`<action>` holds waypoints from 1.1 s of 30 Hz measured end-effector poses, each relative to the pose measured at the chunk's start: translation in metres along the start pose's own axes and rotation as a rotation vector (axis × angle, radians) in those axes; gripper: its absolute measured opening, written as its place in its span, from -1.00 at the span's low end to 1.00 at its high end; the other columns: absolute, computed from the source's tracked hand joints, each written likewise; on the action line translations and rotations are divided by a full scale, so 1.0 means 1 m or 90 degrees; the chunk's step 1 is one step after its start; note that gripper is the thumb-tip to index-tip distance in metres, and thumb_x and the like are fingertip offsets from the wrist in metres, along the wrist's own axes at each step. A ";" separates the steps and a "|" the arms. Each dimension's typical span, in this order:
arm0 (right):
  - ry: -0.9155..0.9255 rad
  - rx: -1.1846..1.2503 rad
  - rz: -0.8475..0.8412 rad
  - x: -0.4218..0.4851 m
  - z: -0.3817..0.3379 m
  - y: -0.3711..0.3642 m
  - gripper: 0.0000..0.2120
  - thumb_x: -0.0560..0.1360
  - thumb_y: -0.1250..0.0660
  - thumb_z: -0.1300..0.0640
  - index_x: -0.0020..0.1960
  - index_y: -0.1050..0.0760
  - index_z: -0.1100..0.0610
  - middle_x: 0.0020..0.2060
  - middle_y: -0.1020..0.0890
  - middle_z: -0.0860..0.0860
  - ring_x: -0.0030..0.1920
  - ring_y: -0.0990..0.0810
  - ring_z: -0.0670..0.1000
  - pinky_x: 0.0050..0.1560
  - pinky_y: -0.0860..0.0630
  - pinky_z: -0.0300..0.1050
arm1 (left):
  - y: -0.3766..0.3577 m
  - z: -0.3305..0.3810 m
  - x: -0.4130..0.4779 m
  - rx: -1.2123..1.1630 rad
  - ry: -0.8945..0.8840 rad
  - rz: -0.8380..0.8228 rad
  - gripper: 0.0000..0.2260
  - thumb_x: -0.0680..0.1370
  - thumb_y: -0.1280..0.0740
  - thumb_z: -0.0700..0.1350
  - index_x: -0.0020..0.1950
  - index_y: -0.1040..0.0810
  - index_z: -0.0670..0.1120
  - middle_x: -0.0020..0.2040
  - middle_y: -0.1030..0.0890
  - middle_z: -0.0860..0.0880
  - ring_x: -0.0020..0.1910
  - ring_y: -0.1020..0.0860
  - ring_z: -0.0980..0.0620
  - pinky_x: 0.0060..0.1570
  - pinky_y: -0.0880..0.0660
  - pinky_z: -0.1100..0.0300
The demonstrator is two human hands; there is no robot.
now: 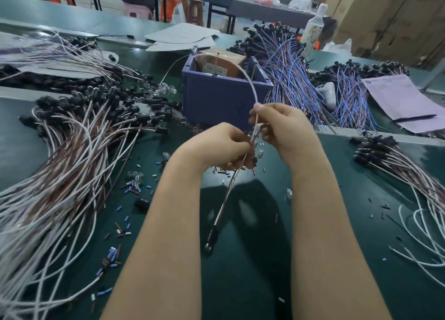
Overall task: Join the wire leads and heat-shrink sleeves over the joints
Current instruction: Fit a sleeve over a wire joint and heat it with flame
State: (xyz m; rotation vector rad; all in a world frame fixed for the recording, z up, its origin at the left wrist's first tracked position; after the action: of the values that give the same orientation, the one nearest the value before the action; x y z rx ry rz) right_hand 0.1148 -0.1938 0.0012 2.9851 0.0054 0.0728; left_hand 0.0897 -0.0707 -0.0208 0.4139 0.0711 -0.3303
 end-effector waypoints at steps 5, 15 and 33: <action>0.105 0.249 0.062 -0.007 -0.023 0.013 -0.83 0.57 -0.27 0.15 -0.16 -0.59 0.06 -0.41 -0.59 -0.10 -0.30 -0.49 -0.11 -0.16 -0.36 -0.23 | -0.008 -0.003 -0.003 0.059 0.042 -0.094 -0.85 0.58 -0.30 -0.16 -0.17 -0.58 -0.14 -0.33 -0.67 0.02 -0.53 -0.42 0.19 -0.47 -0.42 0.38; 0.050 -0.104 0.206 -0.004 -0.015 0.039 -0.83 0.61 -0.15 0.20 0.00 -0.52 0.17 -0.51 -0.38 -0.05 -0.58 -0.30 -0.14 -0.54 -0.26 -0.28 | 0.017 -0.008 0.000 -0.222 0.002 0.207 -0.87 0.60 -0.27 -0.19 -0.12 -0.54 -0.17 -0.20 -0.66 -0.14 -0.53 -0.49 0.24 -0.45 -0.48 0.37; 0.057 -0.122 0.128 -0.001 -0.012 0.014 -0.78 0.59 -0.05 0.29 -0.14 -0.35 0.06 -0.41 -0.57 -0.02 -0.61 -0.42 -0.20 -0.55 -0.34 -0.40 | 0.021 0.012 0.000 -0.086 -0.067 0.473 -0.83 0.58 -0.17 -0.23 0.09 -0.51 -0.12 0.07 -0.61 -0.10 0.03 -0.58 -0.02 0.11 -0.51 0.11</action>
State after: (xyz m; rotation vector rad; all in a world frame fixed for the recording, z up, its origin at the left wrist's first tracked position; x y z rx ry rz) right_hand 0.1137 -0.2054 0.0156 2.7790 -0.2762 0.2170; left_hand 0.0966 -0.0572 -0.0020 0.2642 -0.1616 0.3837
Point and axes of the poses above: each hand's wrist, its own x-axis towards the middle knuckle, its own y-axis out of the back of the hand, z = x × y, the point moved 4 cm from there along x, towards the middle knuckle
